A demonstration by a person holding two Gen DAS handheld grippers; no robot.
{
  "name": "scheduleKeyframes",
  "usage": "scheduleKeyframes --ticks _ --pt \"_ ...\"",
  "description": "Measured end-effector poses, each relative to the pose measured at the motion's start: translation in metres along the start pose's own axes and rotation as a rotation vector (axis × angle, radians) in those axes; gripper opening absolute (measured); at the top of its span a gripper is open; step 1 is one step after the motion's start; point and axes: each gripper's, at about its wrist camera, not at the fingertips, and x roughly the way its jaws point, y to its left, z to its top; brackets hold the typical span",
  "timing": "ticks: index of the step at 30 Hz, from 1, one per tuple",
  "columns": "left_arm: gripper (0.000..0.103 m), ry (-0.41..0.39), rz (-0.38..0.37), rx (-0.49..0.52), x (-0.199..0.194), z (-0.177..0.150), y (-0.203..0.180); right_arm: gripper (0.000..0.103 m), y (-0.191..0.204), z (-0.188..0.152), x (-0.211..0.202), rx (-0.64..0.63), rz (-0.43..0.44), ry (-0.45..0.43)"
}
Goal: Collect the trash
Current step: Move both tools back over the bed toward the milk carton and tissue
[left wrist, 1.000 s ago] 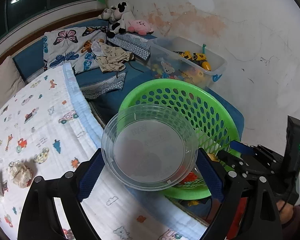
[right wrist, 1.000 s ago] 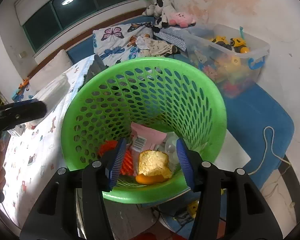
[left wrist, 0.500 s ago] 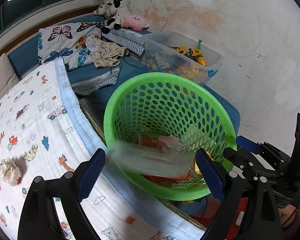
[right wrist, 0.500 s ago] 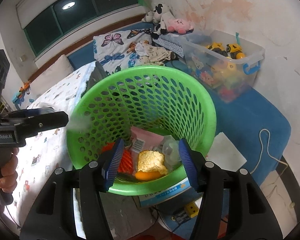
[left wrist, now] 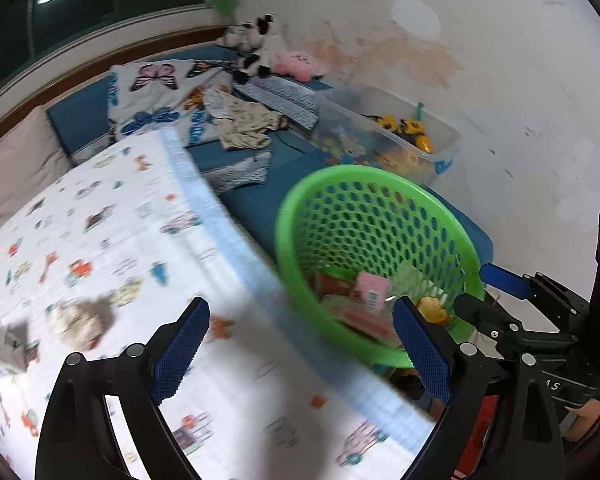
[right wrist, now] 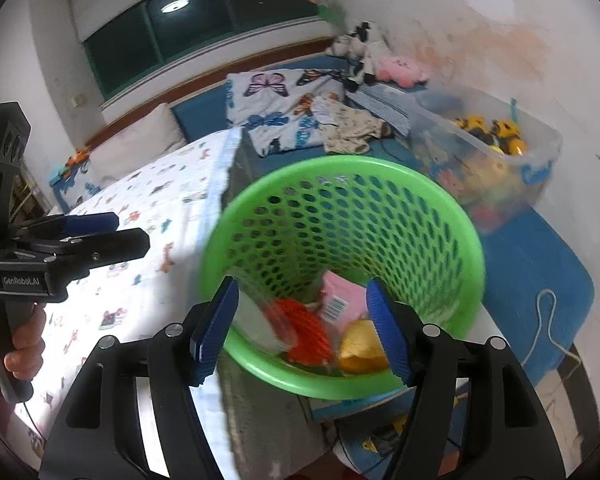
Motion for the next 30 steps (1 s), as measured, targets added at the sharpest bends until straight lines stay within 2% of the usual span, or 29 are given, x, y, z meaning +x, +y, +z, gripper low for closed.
scheduleKeyframes --ticks 6,11,23,30 --pt "0.090 -0.025 0.082 -0.044 -0.025 -0.018 0.037 0.068 0.029 0.008 0.006 -0.045 0.051 0.012" --pt "0.090 -0.030 0.116 -0.108 -0.046 -0.037 0.071 0.068 0.058 0.012 0.011 -0.085 0.098 0.029" --pt "0.090 -0.046 0.257 -0.300 -0.107 -0.086 0.169 0.073 0.155 0.027 0.034 -0.241 0.253 0.082" --pt "0.090 -0.056 0.334 -0.399 -0.134 -0.108 0.219 0.075 0.216 0.038 0.054 -0.388 0.299 0.098"
